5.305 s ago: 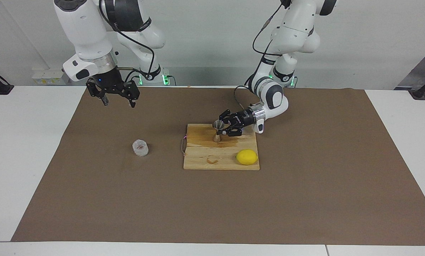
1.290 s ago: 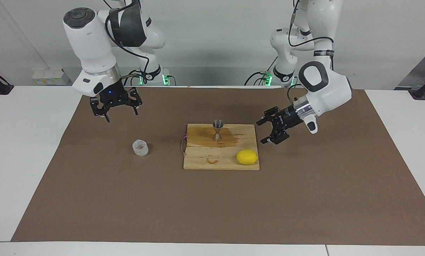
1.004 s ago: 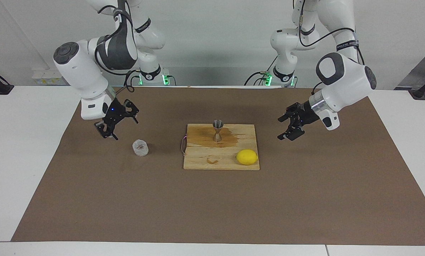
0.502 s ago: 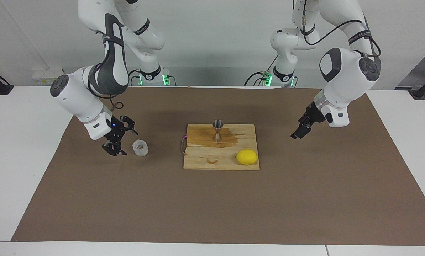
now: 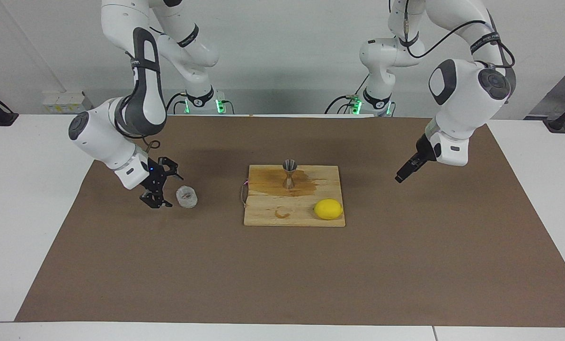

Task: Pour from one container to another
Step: 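Close the right gripper around the clear plastic cup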

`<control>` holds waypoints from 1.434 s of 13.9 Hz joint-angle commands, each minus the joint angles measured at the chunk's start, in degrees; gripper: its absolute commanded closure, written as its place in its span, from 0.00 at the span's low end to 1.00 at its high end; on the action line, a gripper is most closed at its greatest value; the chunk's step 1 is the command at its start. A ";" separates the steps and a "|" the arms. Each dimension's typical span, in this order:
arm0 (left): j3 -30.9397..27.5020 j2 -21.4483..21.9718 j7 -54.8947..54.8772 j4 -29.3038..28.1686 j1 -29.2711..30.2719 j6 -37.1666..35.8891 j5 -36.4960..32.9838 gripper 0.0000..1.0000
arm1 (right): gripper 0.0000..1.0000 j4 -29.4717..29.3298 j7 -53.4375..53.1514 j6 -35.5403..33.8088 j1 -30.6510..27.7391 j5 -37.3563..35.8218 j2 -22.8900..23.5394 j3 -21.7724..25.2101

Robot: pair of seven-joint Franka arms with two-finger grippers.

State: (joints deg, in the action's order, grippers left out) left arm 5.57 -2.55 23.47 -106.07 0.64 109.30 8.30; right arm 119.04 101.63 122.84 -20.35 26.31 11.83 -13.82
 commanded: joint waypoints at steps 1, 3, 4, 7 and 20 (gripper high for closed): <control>0.14 0.19 -12.63 3.84 4.00 -1.80 -0.57 0.00 | 0.00 2.25 5.22 2.31 -1.53 2.95 0.73 -0.59; 0.14 -1.91 -16.60 10.07 5.51 -6.27 -0.30 0.00 | 0.00 2.25 8.65 2.49 -1.71 7.07 2.75 -0.59; 0.14 -2.45 -16.96 12.71 5.42 -7.42 -0.74 0.00 | 0.00 2.25 9.97 2.67 -1.71 8.13 3.72 -0.59; 0.58 -1.76 -24.49 15.72 4.72 -11.64 -3.89 0.00 | 0.00 2.25 13.67 3.46 -1.71 10.78 5.91 -0.59; -0.65 1.41 -24.88 15.90 2.70 -15.78 -5.58 0.00 | 0.43 3.22 15.44 4.34 -1.53 13.77 6.63 -0.68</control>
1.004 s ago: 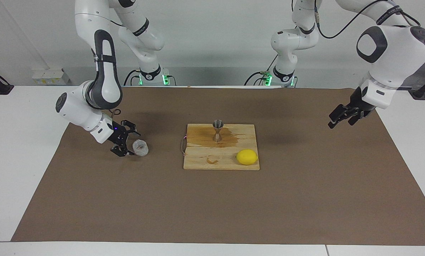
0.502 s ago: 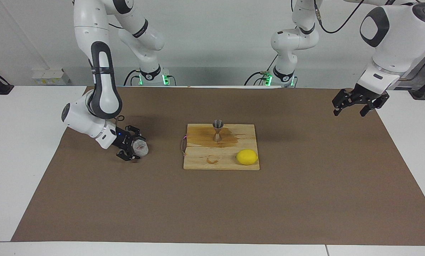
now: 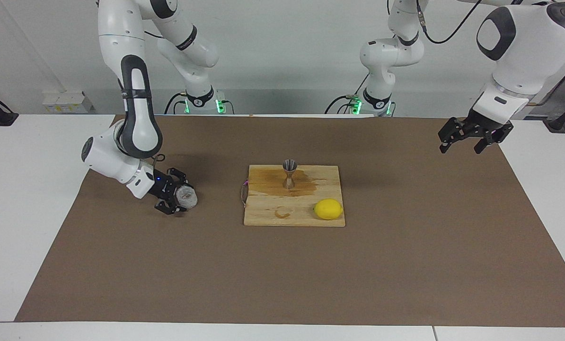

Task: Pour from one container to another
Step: 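Close the right gripper around the clear plastic cup, then lift the clear cup with the right gripper and carry it over the metal cup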

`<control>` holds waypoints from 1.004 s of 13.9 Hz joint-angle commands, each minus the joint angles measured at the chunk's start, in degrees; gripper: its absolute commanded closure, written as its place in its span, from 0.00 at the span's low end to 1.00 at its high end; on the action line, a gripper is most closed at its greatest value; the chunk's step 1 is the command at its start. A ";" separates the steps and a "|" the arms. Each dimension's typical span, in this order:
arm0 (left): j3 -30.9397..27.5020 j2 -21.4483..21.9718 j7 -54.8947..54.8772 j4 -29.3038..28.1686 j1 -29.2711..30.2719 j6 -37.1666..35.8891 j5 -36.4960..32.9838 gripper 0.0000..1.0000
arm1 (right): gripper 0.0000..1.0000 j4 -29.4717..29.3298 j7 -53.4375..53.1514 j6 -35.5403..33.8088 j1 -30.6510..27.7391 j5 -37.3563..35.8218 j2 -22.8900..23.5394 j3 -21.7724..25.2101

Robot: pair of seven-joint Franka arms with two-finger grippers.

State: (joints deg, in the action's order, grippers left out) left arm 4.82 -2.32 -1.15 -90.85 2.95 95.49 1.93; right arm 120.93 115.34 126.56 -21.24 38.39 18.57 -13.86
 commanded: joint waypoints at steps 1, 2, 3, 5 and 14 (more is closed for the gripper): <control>0.10 1.44 -0.26 0.59 0.39 -2.06 0.79 0.00 | 0.47 1.24 1.73 0.53 -0.64 1.86 -0.11 -0.64; 0.01 1.53 -0.26 0.67 0.39 -2.41 0.88 0.00 | 0.49 1.24 1.73 0.44 -0.38 2.39 -0.11 -0.64; -0.16 1.53 -0.17 0.67 0.39 -2.76 1.14 0.00 | 0.52 1.24 1.73 0.44 -0.29 2.48 -0.11 -0.64; -0.25 1.53 -0.09 0.76 0.39 -2.68 1.32 0.00 | 0.58 1.24 1.73 0.52 -0.03 2.57 -0.46 -0.64; -0.17 2.41 -0.17 0.76 0.56 -2.68 1.23 0.00 | 0.86 -0.16 -8.54 4.73 9.54 3.18 -7.23 -1.00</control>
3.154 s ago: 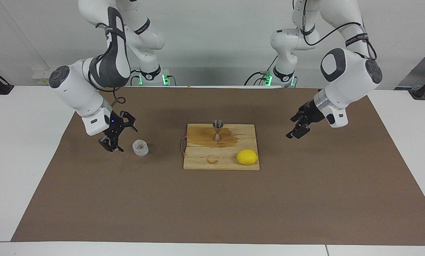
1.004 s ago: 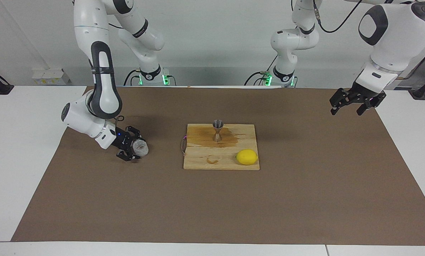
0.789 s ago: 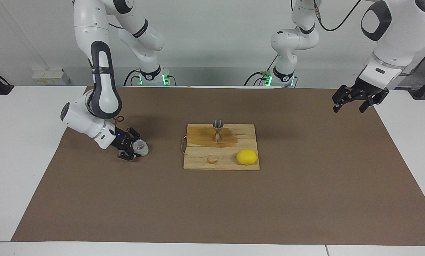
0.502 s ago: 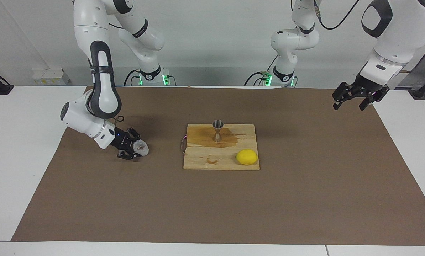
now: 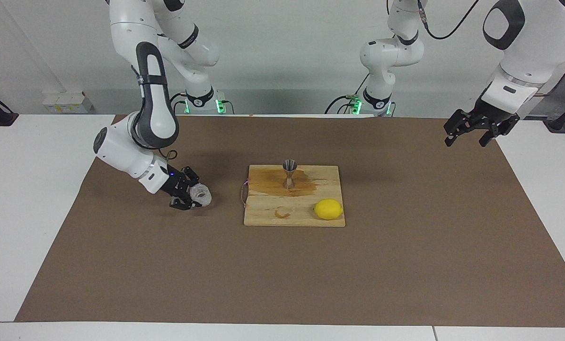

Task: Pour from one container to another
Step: 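Lift the clear cup with the right gripper and carry it over the metal cup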

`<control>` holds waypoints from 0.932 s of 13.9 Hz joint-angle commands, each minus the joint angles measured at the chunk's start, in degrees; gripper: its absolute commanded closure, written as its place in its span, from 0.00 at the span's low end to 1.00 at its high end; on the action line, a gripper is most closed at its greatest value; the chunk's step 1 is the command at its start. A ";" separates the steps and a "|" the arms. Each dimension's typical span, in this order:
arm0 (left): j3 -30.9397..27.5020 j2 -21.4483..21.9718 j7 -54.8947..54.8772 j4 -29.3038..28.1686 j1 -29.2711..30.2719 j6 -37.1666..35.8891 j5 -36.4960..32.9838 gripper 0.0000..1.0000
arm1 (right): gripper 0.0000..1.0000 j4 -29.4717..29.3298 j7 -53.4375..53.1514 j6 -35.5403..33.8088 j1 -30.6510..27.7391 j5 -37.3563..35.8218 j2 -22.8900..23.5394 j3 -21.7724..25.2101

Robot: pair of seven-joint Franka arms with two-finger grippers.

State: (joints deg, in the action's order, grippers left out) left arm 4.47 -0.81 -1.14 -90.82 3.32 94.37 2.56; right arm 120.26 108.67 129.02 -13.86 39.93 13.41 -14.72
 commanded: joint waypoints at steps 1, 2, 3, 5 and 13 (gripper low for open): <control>0.18 0.90 -0.18 0.73 0.19 -1.47 0.61 0.00 | 0.88 0.24 -2.66 3.68 3.48 1.64 -2.25 -0.13; 0.36 0.90 -0.18 0.73 0.19 -1.55 0.61 0.00 | 0.89 -0.54 -5.19 4.13 4.88 1.64 -2.34 -0.13; 0.36 0.90 -0.18 0.73 0.19 -1.47 0.61 0.00 | 0.89 -1.24 -7.92 4.31 6.46 1.64 -2.42 -0.13; 0.19 0.90 -0.18 0.73 0.28 -1.20 0.61 0.00 | 1.00 -3.53 -12.40 4.40 9.36 1.21 -2.42 -0.13; 0.01 5.73 -1.67 -6.12 -0.07 1.78 0.52 0.00 | 1.00 -10.64 -41.56 5.99 20.35 -19.41 -2.16 -0.13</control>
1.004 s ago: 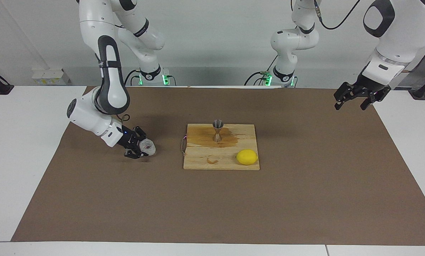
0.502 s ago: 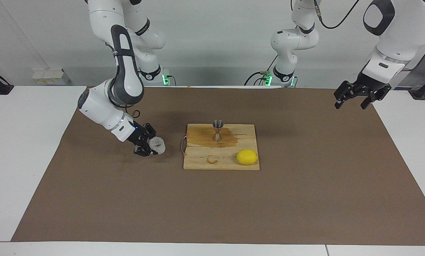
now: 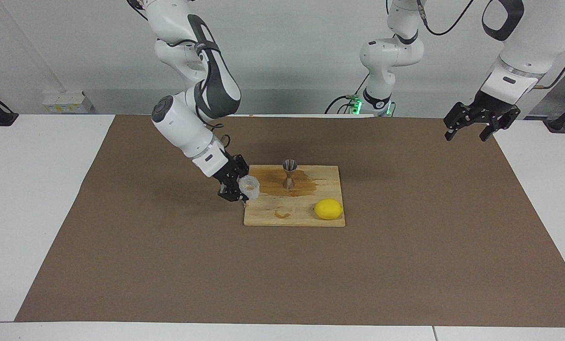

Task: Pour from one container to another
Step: 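Lift the clear cup with the right gripper and carry it over the metal cup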

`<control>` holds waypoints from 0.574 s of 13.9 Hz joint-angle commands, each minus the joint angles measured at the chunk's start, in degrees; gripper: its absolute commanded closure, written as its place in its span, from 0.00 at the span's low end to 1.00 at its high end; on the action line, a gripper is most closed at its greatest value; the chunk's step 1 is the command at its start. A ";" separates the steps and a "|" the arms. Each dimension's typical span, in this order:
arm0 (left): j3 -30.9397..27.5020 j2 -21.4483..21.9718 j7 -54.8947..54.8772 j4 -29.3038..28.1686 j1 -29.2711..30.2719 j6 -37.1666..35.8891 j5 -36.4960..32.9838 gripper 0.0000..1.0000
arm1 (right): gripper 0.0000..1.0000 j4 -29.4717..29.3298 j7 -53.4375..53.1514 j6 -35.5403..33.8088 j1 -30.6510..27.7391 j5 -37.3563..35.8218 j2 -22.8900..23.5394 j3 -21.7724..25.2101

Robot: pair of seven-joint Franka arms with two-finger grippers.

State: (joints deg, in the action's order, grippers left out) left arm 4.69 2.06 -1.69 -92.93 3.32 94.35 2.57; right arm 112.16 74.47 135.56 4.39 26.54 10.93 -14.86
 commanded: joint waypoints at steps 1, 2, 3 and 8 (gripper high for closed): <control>-0.20 2.77 -1.21 -3.93 -0.41 1.80 0.33 0.00 | 1.00 -3.26 -10.80 -0.65 3.59 -9.19 0.40 0.01; -0.12 2.69 -1.21 -3.93 -0.50 1.89 0.15 0.00 | 1.00 -3.35 -13.01 -0.82 4.74 -11.40 0.40 0.01; -0.12 2.60 -1.21 -3.93 -0.50 1.89 0.15 0.00 | 1.00 -3.79 -14.42 -1.52 5.80 -13.94 0.40 0.01; -0.12 2.42 -1.12 -3.57 -0.59 1.98 0.15 0.00 | 1.00 -5.81 -19.97 -6.53 9.76 -28.19 0.67 -0.08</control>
State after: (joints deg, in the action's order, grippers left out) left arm 4.98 3.10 -2.05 -94.83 3.23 94.94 2.57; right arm 107.92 55.96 131.33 13.34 2.09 10.96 -14.93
